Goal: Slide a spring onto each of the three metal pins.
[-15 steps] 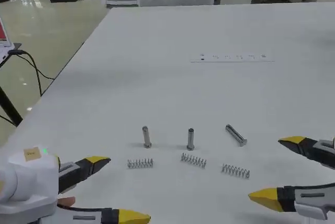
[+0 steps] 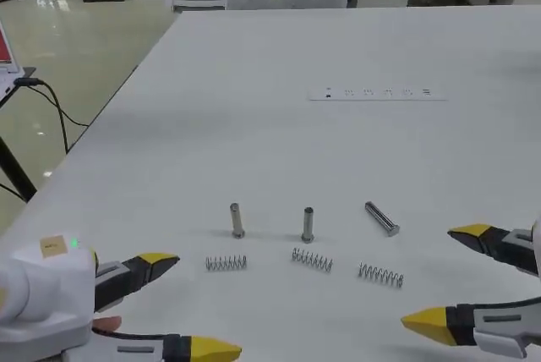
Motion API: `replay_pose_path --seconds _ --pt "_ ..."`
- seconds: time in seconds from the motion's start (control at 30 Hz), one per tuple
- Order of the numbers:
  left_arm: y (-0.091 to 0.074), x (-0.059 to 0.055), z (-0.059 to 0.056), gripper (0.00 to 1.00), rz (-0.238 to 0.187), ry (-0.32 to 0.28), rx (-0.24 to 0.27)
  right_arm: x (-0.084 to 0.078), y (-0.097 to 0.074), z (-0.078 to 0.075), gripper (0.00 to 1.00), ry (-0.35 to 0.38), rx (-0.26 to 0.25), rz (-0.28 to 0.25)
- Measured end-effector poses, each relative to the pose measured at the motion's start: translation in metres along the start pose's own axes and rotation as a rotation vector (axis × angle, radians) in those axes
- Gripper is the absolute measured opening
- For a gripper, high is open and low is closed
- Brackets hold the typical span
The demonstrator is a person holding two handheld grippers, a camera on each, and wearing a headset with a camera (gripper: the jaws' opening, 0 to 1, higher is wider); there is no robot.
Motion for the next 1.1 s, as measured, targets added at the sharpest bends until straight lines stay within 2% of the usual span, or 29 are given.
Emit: replay_pose_path --seconds 1.1 --pt "-0.0004 0.0011 0.0000 0.86 -0.006 -0.006 0.007 -0.0016 0.0015 -0.0017 0.79 0.005 -0.001 0.012"
Point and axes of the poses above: the centre of the closed fingertips' face, and the gripper's own axes: y roughly forward along the fingers, z roughly to its left, x roughly out of its top, the point moved 5 cm from there along -y, roughly backward along the fingers, and after that the axes turned 10 degrees about -z, right-handed, at the moved point
